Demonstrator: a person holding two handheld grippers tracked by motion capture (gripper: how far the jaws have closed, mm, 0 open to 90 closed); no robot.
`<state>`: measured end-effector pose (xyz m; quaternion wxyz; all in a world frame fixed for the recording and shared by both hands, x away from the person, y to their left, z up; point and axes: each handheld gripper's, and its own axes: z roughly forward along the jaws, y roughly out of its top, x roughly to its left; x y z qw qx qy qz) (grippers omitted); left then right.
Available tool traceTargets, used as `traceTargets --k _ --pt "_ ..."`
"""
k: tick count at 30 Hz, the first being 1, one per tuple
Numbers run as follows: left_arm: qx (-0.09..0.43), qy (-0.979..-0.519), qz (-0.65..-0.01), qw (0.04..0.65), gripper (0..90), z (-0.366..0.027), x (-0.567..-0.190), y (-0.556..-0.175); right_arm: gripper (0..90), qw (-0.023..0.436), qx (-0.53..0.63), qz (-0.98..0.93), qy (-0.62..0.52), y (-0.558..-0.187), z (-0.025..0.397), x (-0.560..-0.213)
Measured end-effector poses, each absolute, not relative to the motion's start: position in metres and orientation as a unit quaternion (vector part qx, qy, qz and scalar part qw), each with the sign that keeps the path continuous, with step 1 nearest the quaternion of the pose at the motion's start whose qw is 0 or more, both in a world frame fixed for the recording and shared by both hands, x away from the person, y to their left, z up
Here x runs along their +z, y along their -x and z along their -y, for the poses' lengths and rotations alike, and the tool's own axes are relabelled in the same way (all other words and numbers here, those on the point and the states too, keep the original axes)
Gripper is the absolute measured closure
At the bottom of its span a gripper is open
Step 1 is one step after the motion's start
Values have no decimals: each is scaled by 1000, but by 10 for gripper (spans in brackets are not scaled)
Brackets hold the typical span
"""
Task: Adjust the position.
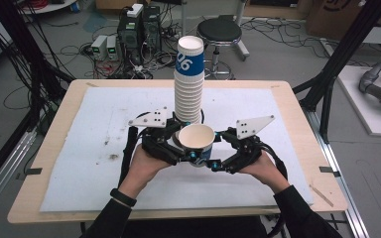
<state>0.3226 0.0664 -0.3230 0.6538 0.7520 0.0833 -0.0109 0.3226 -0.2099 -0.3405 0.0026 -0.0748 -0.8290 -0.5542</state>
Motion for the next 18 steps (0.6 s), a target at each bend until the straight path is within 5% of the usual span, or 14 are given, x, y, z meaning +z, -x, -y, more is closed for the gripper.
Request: traceTargets --k 18 --pt "0 -775 -78 627 229 -59 -320 -320 208 5 -555 827 87 -322 204 -345"
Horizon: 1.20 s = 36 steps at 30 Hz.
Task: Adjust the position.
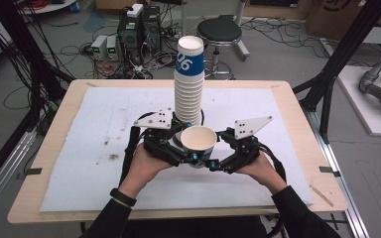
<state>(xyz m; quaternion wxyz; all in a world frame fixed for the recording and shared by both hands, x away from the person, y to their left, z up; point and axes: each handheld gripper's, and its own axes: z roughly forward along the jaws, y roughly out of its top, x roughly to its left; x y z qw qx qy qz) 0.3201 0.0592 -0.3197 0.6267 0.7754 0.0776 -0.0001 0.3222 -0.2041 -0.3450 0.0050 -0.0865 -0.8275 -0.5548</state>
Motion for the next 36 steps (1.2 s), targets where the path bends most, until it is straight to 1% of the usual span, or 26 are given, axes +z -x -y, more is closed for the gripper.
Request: traceTargets --k 4,16,17,19,26,31,33,34,36 --pt "-1 -775 -77 628 232 -57 -319 -319 207 14 -556 827 88 -322 202 -347" --pt "-4 -770 -75 634 237 -56 -319 -319 203 22 -553 828 87 -320 192 -353" --pt "-5 -769 -75 635 237 -56 -319 -319 215 20 -554 828 85 -320 192 -353" --pt "-6 -770 -73 634 236 -54 -319 -318 280 25 -554 828 84 -320 191 -353" --pt "-8 -768 -73 636 236 -53 -319 -318 289 21 -554 829 78 -320 192 -352" --pt "-6 -769 -71 636 236 -54 -319 -318 287 22 -554 829 76 -319 192 -352" --pt "-7 -770 -70 635 236 -54 -319 -318 262 23 -559 825 76 -320 193 -352" --pt "-8 -770 -69 634 236 -53 -320 -318 215 25 -569 818 83 -320 194 -351" --pt "-9 -770 -69 634 236 -52 -320 -317 215 31 -578 811 87 -320 196 -349"
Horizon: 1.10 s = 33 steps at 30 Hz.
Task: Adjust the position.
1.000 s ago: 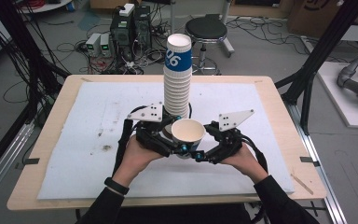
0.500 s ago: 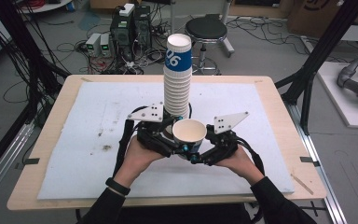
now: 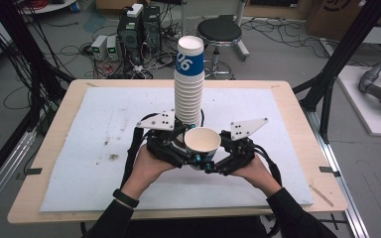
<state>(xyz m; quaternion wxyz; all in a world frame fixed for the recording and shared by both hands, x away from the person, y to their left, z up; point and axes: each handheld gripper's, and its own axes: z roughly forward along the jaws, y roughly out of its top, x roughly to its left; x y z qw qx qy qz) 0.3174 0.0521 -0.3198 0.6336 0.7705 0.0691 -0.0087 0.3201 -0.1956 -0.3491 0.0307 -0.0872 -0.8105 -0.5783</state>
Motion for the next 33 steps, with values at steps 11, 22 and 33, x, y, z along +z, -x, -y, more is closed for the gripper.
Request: traceTargets --k 11,22,33 --pt "-12 -767 -71 637 236 -52 -321 -318 261 41 -584 806 86 -320 196 -348" --pt "-14 -763 -81 641 145 -55 -320 -319 259 37 -580 809 86 -320 198 -347" --pt "-3 -761 -87 643 124 -68 -318 -318 259 27 -588 803 92 -322 205 -343"
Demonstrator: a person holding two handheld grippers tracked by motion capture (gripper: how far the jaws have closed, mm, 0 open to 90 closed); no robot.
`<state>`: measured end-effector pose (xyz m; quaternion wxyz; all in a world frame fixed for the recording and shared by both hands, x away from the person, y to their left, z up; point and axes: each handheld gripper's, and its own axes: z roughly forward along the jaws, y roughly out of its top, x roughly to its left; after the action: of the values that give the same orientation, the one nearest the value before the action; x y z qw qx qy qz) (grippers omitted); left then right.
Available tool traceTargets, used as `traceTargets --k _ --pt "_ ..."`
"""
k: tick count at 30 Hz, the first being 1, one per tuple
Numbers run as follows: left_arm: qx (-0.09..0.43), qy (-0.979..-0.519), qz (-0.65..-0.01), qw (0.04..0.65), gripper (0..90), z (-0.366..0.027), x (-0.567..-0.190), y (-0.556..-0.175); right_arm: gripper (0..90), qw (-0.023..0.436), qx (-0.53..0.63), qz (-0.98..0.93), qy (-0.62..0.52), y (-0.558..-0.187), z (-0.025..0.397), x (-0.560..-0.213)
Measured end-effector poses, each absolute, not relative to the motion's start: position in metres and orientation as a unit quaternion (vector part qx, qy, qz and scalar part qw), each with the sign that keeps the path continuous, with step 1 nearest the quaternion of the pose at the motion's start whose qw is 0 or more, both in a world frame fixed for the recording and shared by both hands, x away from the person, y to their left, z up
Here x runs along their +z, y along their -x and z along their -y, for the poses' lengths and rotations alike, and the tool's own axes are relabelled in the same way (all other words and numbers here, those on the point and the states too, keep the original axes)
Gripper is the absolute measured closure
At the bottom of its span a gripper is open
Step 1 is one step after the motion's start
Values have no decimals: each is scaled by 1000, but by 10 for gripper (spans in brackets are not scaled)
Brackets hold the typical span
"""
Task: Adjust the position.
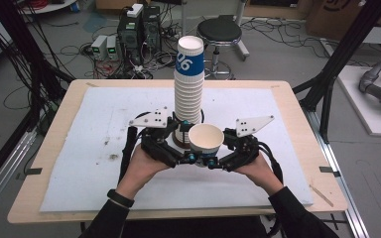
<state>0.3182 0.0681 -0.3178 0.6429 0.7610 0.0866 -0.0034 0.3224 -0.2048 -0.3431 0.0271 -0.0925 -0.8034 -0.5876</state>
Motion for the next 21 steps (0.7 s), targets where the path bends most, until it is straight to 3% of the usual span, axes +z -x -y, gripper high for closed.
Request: traceTargets --k 21 --pt "8 -765 -104 636 124 -77 -334 -317 259 12 -605 790 101 -326 221 -331"
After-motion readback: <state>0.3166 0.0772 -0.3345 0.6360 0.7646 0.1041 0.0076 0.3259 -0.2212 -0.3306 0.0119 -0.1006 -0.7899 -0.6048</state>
